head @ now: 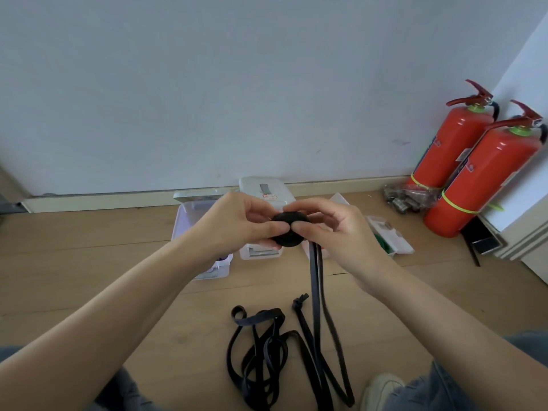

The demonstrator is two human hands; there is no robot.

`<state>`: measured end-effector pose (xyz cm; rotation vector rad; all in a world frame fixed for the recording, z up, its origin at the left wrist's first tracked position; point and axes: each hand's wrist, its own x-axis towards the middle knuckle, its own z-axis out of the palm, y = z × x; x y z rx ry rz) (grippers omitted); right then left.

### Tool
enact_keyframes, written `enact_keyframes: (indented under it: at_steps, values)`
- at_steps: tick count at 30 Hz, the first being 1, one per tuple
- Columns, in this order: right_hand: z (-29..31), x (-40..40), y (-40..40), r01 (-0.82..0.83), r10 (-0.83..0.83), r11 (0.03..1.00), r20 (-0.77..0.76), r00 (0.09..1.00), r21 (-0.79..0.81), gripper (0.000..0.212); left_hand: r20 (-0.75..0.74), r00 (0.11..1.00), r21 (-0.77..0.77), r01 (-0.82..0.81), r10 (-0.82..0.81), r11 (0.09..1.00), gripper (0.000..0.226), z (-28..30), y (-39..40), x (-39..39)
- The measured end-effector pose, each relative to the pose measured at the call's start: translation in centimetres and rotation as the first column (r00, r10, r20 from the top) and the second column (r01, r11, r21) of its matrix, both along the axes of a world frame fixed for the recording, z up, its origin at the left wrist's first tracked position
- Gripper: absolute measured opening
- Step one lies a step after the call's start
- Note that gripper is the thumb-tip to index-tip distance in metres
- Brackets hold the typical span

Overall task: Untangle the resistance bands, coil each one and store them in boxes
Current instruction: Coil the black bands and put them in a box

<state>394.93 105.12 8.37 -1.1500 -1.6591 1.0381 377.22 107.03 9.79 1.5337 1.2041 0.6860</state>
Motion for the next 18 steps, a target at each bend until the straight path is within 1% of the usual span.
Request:
enact_keyframes:
  at_steps: [2, 3, 4, 6, 8, 10, 11, 12, 14, 15, 16, 18]
  values:
    - [-0.12, 0.07, 0.07, 0.019, -0.035, 0.995, -0.168, 0.985, -0.094, 0.026, 0.051, 0.997, 0.014, -0.059, 0.058, 0.998, 0.018, -0.08, 0.25, -0.01]
    - [-0.25, 0.10, 0.13, 0.037, -0.068, 0.990, -0.235, 0.970, -0.134, 0.025, 0.094, 0.991, 0.017, -0.097, 0.095, 0.995, 0.020, -0.09, 0.44, 0.00]
    - [-0.38, 0.07, 0.19, 0.051, -0.095, 0.985, -0.275, 0.957, -0.163, 0.025, 0.152, 0.980, 0.019, -0.137, 0.132, 0.990, 0.018, -0.12, 0.67, -0.03]
    - [-0.56, -0.16, 0.12, 0.051, -0.105, 0.982, -0.301, 0.948, -0.179, 0.028, 0.252, 0.952, 0.016, -0.186, 0.176, 0.982, 0.008, -0.11, 0.89, 0.10]
    - [-0.63, -0.38, 0.02, 0.067, -0.110, 0.986, -0.288, 0.951, -0.155, 0.029, 0.294, 0.940, -0.024, -0.175, 0.175, 0.984, 0.005, -0.33, 0.73, 0.44]
    - [-0.75, -0.27, 0.06, 0.097, -0.126, 0.988, -0.255, 0.959, -0.124, 0.025, 0.306, 0.940, -0.087, -0.131, 0.151, 0.988, 0.005, -0.63, 0.51, 0.58]
    - [-0.75, -0.10, 0.09, 0.104, -0.124, 0.990, -0.215, 0.969, -0.099, 0.023, 0.297, 0.946, -0.113, -0.097, 0.127, 0.989, 0.006, -0.68, 0.47, 0.51]
    - [-0.69, 0.07, 0.12, 0.105, -0.113, 0.993, -0.153, 0.982, -0.062, 0.023, 0.254, 0.963, -0.117, -0.061, 0.090, 0.991, 0.007, -0.69, 0.48, 0.34]
    - [-0.40, 0.31, 0.17, 0.071, -0.071, 0.997, -0.005, 0.997, 0.031, 0.027, 0.035, 0.999, -0.031, 0.019, -0.018, 0.999, 0.012, -0.61, 0.69, -0.17]
    - [-0.23, 0.32, 0.13, 0.040, -0.044, 0.997, 0.056, 0.997, 0.071, 0.030, -0.056, 0.997, 0.012, 0.056, -0.056, 0.998, 0.015, -0.54, 0.75, -0.28]
    - [-0.08, 0.24, 0.10, 0.011, -0.020, 0.995, 0.101, 0.995, 0.095, 0.033, -0.091, 0.993, 0.030, 0.079, -0.076, 0.996, 0.017, -0.45, 0.72, -0.28]
    - [0.12, 0.06, 0.05, -0.012, -0.004, 0.994, 0.139, 0.990, 0.110, 0.036, -0.074, 0.992, 0.036, 0.102, -0.099, 0.994, 0.016, -0.44, 0.47, -0.04]
